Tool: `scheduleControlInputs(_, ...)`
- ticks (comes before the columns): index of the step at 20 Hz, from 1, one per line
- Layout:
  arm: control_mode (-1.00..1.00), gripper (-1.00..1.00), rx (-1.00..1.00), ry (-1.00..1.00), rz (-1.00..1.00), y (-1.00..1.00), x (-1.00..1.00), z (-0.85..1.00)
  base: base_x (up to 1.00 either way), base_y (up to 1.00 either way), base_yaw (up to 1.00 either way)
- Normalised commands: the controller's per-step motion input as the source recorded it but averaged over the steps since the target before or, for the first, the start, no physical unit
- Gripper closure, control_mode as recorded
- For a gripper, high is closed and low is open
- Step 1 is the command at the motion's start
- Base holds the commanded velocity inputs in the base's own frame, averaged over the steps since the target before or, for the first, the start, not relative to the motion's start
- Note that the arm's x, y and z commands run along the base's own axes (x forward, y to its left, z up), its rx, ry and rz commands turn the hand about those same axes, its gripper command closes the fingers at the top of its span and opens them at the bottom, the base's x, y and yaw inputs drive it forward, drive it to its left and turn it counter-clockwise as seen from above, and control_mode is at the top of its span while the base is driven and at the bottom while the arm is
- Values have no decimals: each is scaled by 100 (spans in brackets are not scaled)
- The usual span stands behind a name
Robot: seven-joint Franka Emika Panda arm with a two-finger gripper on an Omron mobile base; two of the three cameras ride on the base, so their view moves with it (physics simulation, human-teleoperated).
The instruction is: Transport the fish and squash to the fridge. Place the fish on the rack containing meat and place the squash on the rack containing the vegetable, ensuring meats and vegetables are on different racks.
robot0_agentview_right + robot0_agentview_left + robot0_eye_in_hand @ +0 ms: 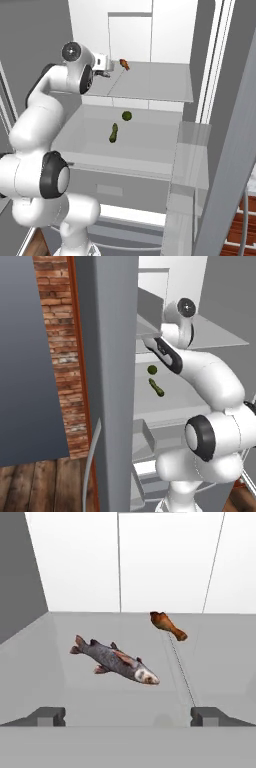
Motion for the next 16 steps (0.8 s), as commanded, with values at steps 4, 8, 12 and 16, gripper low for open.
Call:
scheduleControlInputs(4,-100,-100,0,-18,0,-16,-84,34,0,0,0)
scheduleControlInputs(8,-100,-100,1,-5,0,-19,-99,56,0,0,0)
scheduleControlInputs(12,-100,-100,0,-3,-5,-13,-100,48,0,0,0)
scheduleControlInputs(16,-100,-100,0,3,-14,-21,-100,48,0,0,0)
